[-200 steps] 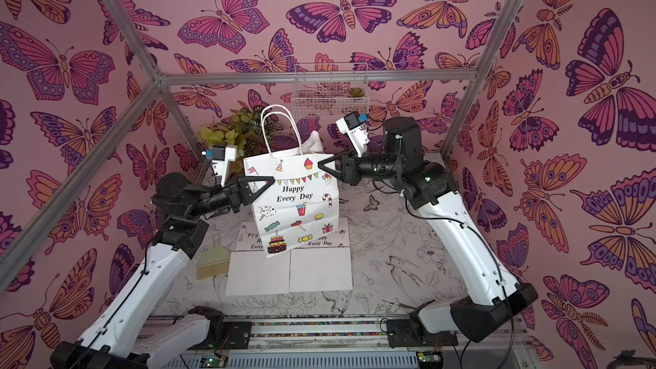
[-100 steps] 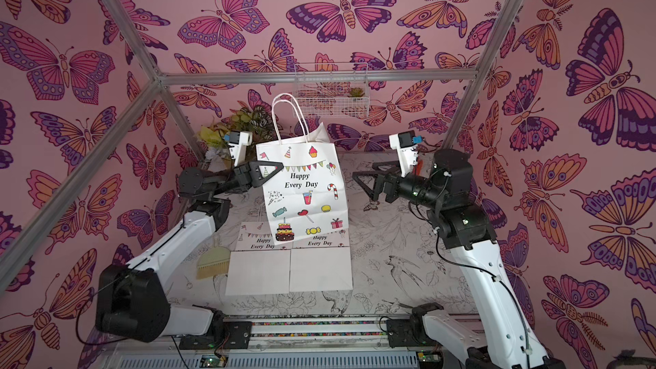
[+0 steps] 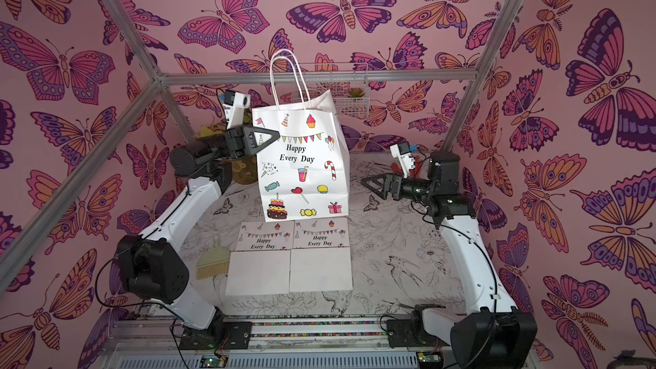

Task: Put away the paper bag
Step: Press the paper bag.

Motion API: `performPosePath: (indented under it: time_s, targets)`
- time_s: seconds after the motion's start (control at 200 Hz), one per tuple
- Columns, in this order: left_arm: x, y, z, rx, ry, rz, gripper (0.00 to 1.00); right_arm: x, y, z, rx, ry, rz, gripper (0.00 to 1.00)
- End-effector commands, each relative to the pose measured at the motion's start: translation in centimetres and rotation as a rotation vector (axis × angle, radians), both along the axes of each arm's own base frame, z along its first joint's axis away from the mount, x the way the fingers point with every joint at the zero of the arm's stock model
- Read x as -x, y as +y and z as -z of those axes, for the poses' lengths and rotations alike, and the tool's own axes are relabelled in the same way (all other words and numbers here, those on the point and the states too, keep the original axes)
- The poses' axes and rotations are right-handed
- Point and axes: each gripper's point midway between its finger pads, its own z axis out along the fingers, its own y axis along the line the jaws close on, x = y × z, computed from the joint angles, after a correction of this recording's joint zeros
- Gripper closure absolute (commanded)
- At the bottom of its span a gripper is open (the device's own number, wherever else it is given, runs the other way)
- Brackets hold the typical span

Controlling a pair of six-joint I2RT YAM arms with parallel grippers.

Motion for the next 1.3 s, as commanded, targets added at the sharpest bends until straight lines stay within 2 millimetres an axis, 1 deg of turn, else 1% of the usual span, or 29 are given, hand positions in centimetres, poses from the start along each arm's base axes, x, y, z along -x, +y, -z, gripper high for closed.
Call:
performPosePath:
  time_s: [0.0, 0.31, 0.441, 0.626, 0.726, 0.826, 0.936, 1.091, 1.197, 1.292]
  targets:
    - [1.4, 0.3, -0.6, -0.015, 0.014, 0.026, 1.0, 2.3, 1.1, -3.6, -0.059, -0.136, -0.103, 0.01]
    - [2.2, 0.7, -3.3, 0.043, 0.021, 0.024, 1.0, 4.7, 4.4, -5.2, -0.051, -0.185, -0.207, 0.01]
    - [2.8, 0.7, -3.9, 0.05, 0.017, 0.031, 1.0, 4.9, 5.3, -5.4, -0.033, -0.193, -0.213, 0.01]
    - [3.9, 0.6, -3.9, 0.037, 0.011, 0.044, 1.0, 5.0, 7.5, -5.4, -0.004, -0.194, -0.238, 0.01]
    - [4.4, 0.6, -3.5, 0.026, 0.016, 0.05, 1.0, 5.3, 8.9, -5.9, 0.003, -0.208, -0.254, 0.01]
    - [4.8, 0.6, -3.1, 0.013, 0.019, 0.054, 1.0, 5.5, 9.6, -6.3, 0.001, -0.217, -0.262, 0.01]
    - [5.1, 0.5, -2.5, 0.002, 0.03, 0.058, 1.0, 5.6, 9.6, -6.7, 0.001, -0.23, -0.246, 0.01]
    - [6.1, 0.4, -1.8, -0.03, 0.031, 0.072, 1.0, 5.8, 9.0, -7.3, 0.013, -0.263, -0.207, 0.01]
    - [6.9, 0.5, -1.7, -0.049, 0.028, 0.079, 1.0, 5.6, 8.0, -7.7, 0.032, -0.292, -0.143, 0.01]
    - [7.5, 0.5, -1.3, -0.073, 0.032, 0.089, 1.0, 5.1, 6.3, -8.0, 0.043, -0.306, -0.062, 0.01]
